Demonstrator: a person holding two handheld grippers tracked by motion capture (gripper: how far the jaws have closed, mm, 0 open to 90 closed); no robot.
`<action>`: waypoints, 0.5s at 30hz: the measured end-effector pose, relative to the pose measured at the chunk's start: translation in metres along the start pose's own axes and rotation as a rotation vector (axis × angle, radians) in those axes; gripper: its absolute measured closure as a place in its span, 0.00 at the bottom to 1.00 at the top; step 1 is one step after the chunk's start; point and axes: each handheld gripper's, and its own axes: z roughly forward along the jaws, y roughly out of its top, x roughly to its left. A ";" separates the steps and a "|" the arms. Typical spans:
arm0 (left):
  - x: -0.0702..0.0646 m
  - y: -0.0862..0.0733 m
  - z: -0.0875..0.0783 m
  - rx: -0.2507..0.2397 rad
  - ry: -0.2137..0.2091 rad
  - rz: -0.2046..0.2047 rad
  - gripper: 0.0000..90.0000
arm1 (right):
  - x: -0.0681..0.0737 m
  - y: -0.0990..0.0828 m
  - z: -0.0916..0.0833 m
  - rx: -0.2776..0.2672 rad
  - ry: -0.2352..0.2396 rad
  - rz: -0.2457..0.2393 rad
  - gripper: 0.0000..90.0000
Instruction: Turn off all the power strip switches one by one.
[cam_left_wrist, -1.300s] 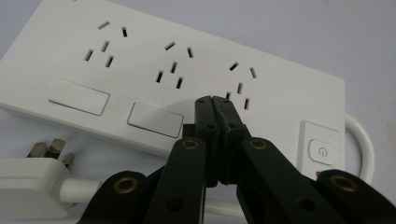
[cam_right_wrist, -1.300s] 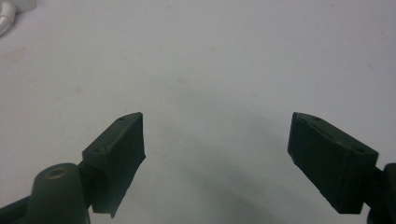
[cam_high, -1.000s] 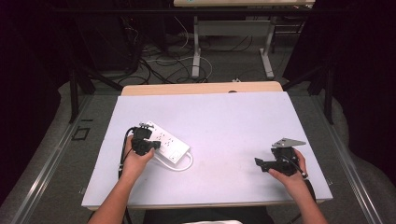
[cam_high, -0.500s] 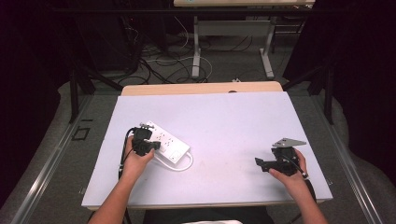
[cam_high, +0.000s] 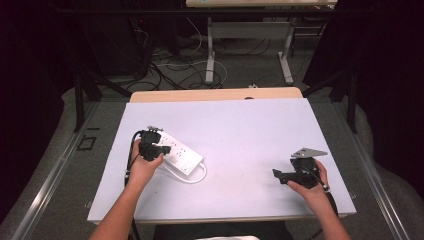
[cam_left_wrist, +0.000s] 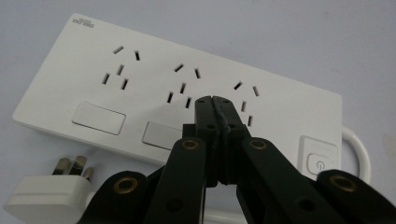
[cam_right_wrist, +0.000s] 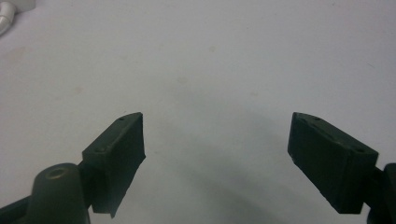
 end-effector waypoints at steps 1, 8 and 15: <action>0.000 0.000 0.000 0.000 0.000 0.000 1.00 | 0.000 0.000 0.000 0.001 0.000 0.004 0.21; 0.009 0.006 -0.001 0.014 0.015 -0.009 1.00 | 0.000 0.000 0.000 -0.002 -0.003 0.002 0.21; 0.016 0.006 0.001 0.010 0.022 -0.041 1.00 | 0.000 0.000 0.000 -0.001 -0.002 0.005 0.21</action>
